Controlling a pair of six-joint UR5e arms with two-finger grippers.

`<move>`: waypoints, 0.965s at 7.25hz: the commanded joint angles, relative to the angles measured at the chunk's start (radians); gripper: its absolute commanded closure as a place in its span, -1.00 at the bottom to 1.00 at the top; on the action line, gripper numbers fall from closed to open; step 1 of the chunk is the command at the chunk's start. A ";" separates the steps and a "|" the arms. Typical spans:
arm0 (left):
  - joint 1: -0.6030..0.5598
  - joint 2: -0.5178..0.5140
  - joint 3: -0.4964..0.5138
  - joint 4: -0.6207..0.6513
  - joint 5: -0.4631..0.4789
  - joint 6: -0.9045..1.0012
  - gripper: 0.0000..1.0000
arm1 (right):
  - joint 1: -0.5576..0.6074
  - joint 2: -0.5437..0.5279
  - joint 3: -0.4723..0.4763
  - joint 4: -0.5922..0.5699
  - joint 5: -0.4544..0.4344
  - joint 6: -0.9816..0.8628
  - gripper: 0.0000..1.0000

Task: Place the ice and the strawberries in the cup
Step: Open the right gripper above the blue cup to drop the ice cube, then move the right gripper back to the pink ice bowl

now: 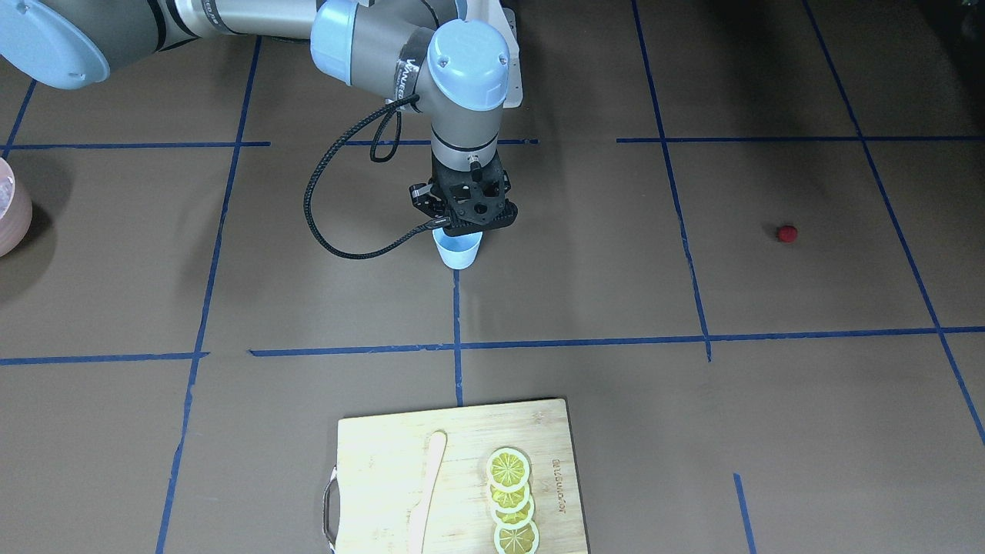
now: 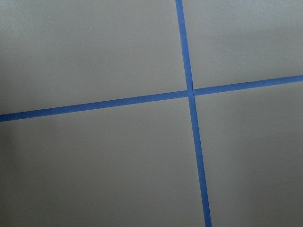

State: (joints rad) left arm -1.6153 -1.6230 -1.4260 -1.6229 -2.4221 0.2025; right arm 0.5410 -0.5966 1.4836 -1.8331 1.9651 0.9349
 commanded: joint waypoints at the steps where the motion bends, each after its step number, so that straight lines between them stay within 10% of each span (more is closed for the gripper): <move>1: 0.000 0.000 -0.001 0.000 0.000 0.000 -1.00 | -0.012 -0.005 0.001 0.000 0.000 0.012 -0.60; 7: 0.000 -0.003 -0.031 -0.003 0.000 -0.044 -1.00 | 0.101 -0.079 0.120 -0.012 -0.011 -0.027 -0.99</move>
State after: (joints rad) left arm -1.6153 -1.6239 -1.4428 -1.6254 -2.4222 0.1714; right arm 0.5943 -0.6253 1.5384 -1.8418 1.9508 0.9277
